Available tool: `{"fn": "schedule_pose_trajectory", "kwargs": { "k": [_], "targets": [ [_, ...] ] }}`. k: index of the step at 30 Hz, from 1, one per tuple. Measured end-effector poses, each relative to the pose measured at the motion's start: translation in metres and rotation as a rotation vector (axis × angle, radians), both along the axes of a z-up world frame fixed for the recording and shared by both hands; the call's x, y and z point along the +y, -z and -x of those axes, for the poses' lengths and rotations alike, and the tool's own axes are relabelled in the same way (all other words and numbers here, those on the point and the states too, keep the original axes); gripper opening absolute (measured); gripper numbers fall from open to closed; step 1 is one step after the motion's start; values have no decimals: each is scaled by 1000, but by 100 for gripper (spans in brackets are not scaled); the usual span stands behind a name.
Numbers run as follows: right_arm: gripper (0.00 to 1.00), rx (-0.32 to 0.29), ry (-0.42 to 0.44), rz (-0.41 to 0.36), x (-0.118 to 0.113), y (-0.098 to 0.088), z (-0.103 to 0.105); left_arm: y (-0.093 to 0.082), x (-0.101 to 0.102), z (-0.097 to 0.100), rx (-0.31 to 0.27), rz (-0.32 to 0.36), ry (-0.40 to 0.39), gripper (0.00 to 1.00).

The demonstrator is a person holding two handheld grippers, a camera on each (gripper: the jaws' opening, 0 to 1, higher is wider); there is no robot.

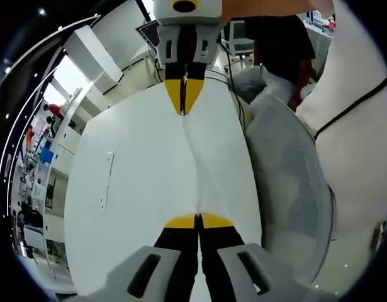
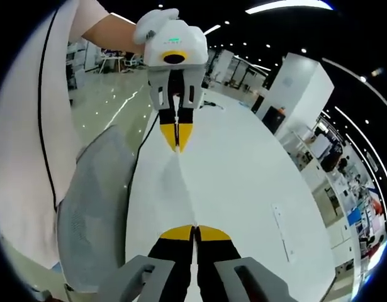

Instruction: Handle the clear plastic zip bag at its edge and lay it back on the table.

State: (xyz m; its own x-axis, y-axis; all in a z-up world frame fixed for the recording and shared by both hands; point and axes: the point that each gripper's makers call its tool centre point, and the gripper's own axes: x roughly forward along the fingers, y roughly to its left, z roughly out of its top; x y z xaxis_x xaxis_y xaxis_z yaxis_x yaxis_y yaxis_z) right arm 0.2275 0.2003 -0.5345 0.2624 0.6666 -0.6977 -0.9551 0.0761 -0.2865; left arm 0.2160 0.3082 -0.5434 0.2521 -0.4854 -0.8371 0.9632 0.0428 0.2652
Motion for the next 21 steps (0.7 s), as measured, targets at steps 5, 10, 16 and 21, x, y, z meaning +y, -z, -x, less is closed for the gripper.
{"fn": "schedule_pose_trajectory", "kwargs": {
  "k": [5,10,16,21],
  "targets": [
    [6,31,23,-31,3,0,-1,-1,-4,2,11,8,-2,0],
    [13,22,15,-28,10,-5,1,-4,-5,-3,-5,6,-3,0],
    [15,11,-32,-68,38,-23,5,-6,-9,-4,-19,6,-3,0],
    [12,25,-80,-64,64,-24,12,-7,-9,-5,-29,1,-3,0]
  ]
}}
